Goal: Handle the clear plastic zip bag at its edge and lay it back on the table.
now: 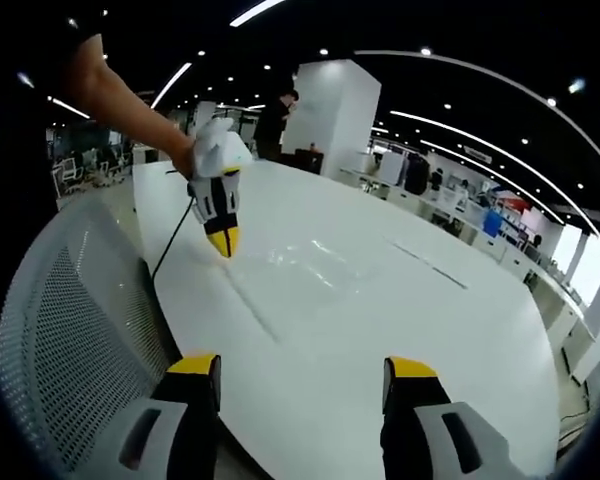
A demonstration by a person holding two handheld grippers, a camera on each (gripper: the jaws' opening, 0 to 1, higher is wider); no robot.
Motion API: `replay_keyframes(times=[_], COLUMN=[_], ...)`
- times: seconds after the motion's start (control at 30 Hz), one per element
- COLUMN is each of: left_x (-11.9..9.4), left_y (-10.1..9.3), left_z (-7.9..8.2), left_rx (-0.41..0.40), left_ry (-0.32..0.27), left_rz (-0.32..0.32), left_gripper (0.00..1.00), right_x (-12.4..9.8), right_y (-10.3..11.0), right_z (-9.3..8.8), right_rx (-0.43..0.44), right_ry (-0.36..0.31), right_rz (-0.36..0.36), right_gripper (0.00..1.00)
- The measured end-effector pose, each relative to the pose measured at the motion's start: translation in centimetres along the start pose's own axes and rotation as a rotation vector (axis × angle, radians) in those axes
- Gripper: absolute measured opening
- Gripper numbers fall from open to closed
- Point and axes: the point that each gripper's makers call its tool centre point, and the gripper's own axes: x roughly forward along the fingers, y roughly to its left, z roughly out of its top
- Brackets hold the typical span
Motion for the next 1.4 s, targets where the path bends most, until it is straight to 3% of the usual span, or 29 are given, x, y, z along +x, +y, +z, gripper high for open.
replay_keyframes(times=[0.33,0.7,1.4], left_x=[-0.8,-1.4,-2.6], left_y=[-1.3,-2.4,-4.0], left_z=[0.6,2.0,5.4], left_rx=[0.004,0.015,0.038], left_ry=[0.008,-0.012,-0.053], left_rz=[-0.020,-0.025,-0.046], left_gripper=[0.00,0.00,0.00], right_x=[0.6,1.5,3.4], right_y=[0.3,0.5,3.0], right_z=[1.8,3.3,3.9], right_rx=[-0.074,-0.091,-0.141], right_ry=[-0.012,-0.042,-0.032], right_rz=[0.041,0.080,0.190], right_gripper=[0.63,0.59,0.45])
